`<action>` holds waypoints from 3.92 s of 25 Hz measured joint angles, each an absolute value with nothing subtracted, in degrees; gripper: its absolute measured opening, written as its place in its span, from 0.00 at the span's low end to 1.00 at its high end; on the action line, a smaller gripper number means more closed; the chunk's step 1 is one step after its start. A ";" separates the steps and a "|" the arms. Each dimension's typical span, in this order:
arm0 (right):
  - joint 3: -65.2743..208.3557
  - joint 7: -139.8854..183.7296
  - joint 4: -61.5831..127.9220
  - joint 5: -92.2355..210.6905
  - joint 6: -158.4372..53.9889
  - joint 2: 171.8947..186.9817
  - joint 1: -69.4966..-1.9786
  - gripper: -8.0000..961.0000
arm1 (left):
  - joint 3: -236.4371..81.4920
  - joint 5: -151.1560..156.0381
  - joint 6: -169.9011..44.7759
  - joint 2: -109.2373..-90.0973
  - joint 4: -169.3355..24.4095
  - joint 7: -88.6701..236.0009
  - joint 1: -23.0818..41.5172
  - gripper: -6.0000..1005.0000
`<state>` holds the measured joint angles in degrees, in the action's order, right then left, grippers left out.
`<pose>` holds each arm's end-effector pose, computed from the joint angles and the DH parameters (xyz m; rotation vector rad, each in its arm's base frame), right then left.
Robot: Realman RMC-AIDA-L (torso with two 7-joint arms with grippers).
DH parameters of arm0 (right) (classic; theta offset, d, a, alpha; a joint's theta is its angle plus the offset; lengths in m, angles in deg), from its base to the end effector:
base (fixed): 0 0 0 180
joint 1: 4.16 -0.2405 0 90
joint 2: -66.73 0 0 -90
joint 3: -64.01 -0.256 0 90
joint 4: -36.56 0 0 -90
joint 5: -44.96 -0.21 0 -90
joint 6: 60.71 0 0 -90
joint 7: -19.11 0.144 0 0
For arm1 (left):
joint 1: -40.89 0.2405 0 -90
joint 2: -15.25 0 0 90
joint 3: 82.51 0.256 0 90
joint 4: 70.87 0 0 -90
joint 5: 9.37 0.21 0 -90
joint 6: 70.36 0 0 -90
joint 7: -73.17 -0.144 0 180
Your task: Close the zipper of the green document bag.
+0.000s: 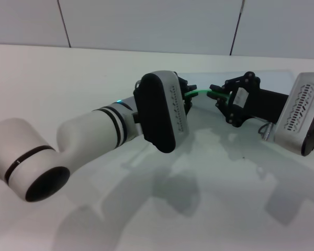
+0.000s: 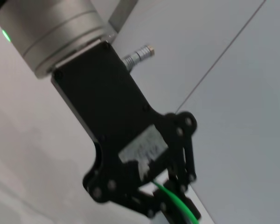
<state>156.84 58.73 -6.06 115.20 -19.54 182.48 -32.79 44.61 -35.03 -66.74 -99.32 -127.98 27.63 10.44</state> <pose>0.2196 0.3870 -0.0540 -2.4339 -0.2917 0.2284 -0.1588 0.3749 -0.1056 -2.2418 0.4917 0.0116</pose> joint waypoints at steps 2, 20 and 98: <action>156.80 58.74 -6.05 115.24 -20.19 182.44 -32.65 0.09 | 44.21 -35.03 -66.66 -99.19 -128.13 27.56 10.97 0.16; 141.51 53.69 2.25 115.36 -21.45 181.58 -32.57 0.12 | 36.25 -35.03 -66.05 -99.35 -133.11 21.29 20.69 0.17; 183.43 11.53 12.15 15.84 -8.79 184.23 -36.60 0.65 | 42.62 -51.33 -15.81 -101.61 -99.90 62.26 11.38 0.86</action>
<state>183.43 11.53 12.15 15.84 -8.79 184.23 -36.60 42.62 -51.33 -15.81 -101.61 -99.90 62.26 11.38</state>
